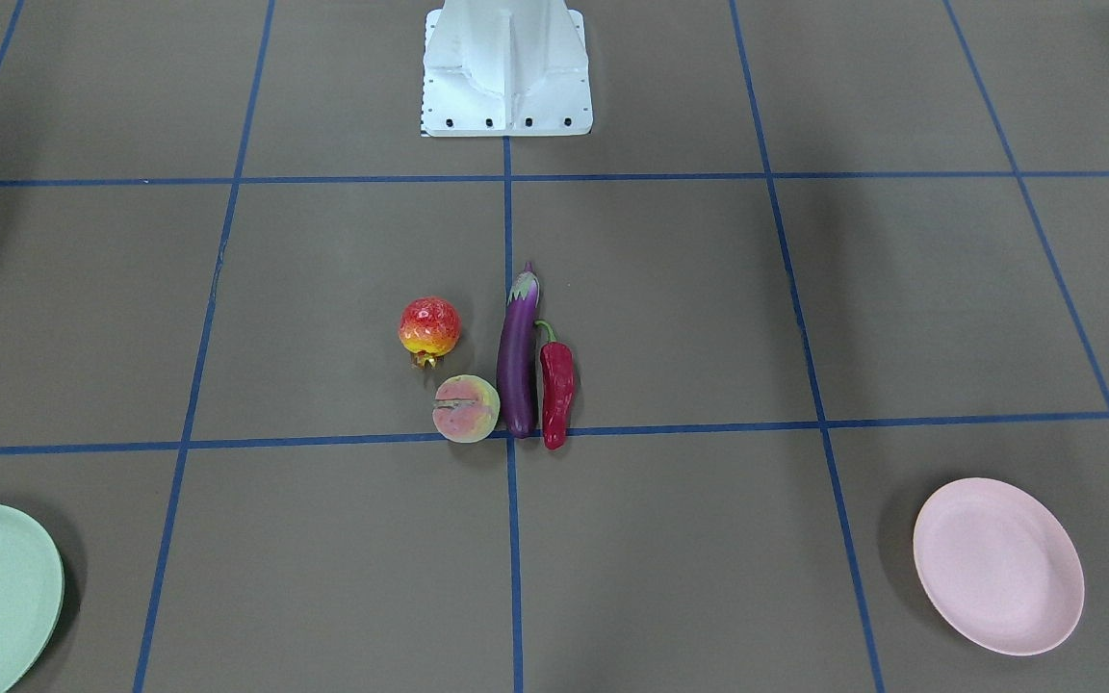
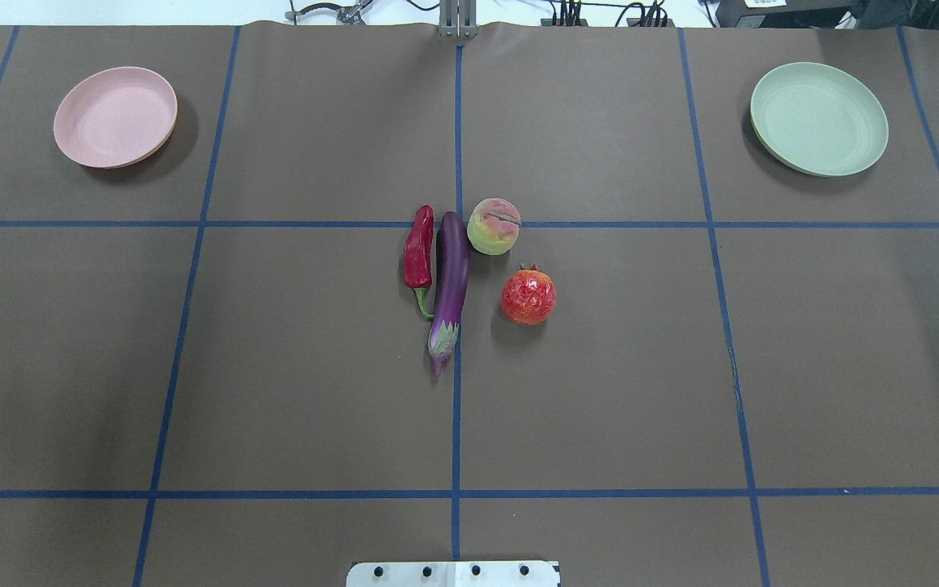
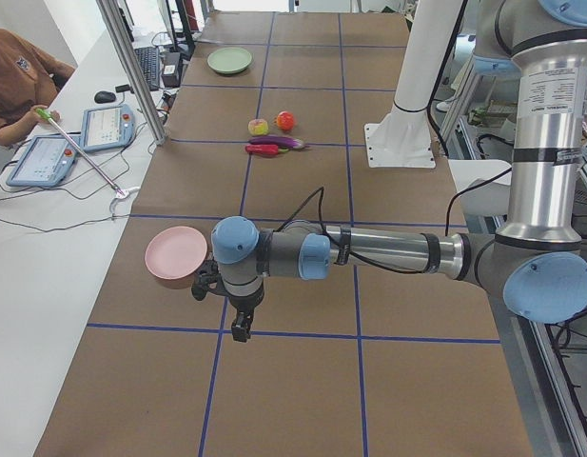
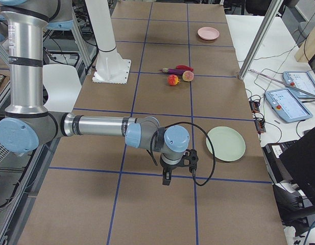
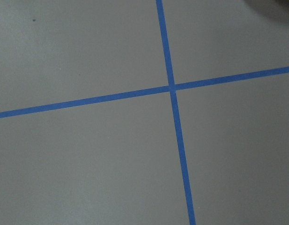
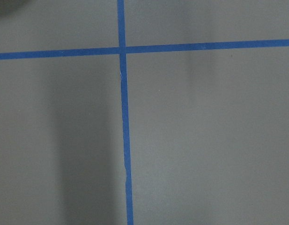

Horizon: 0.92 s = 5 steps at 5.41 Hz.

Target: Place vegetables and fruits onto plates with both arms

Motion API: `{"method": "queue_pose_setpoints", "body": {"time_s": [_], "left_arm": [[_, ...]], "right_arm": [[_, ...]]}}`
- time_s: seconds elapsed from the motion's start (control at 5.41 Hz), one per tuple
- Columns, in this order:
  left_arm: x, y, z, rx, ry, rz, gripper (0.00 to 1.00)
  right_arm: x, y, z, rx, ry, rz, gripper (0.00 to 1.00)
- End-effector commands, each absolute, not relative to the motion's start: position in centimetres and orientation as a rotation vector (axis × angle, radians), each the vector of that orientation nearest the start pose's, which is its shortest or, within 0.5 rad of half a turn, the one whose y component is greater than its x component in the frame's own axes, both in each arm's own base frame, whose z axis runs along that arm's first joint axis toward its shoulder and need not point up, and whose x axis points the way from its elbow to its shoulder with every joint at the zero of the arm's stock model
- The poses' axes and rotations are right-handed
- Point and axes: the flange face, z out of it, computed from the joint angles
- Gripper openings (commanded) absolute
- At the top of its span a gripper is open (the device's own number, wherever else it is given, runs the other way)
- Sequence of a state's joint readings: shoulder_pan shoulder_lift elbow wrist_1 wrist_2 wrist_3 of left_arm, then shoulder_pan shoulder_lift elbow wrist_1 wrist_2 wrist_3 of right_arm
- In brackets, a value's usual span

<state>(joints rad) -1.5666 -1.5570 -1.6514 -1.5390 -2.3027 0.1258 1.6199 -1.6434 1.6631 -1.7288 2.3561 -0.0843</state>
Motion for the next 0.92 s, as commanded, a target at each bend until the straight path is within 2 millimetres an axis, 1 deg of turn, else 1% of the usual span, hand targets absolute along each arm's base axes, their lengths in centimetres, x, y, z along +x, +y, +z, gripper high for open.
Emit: {"method": "queue_pose_setpoints", "body": {"time_s": [0.0, 0.18, 0.37, 0.55, 0.74], "left_arm": [[-6.4, -48.9, 63.0, 0.080, 0.732, 0.137, 1.00], [-6.4, -49.5, 61.7, 0.104, 0.727, 0.146, 1.00], [-6.2, -49.8, 58.8, 0.154, 0.744, 0.159, 1.00], [-5.5, -49.9, 56.4, 0.198, 0.791, 0.187, 1.00], [-4.3, -51.1, 53.5, 0.243, 0.800, 0.229, 1.00]], "right_arm": [[8.5, -45.1, 65.4, -0.065, -0.790, 0.021, 1.00], [8.5, -45.2, 65.3, -0.062, -0.791, 0.020, 1.00], [8.5, -45.5, 65.0, -0.057, -0.793, 0.019, 1.00], [8.5, -45.6, 64.6, -0.050, -0.797, 0.018, 1.00], [8.5, -45.7, 63.8, -0.036, -0.798, 0.014, 1.00]]}}
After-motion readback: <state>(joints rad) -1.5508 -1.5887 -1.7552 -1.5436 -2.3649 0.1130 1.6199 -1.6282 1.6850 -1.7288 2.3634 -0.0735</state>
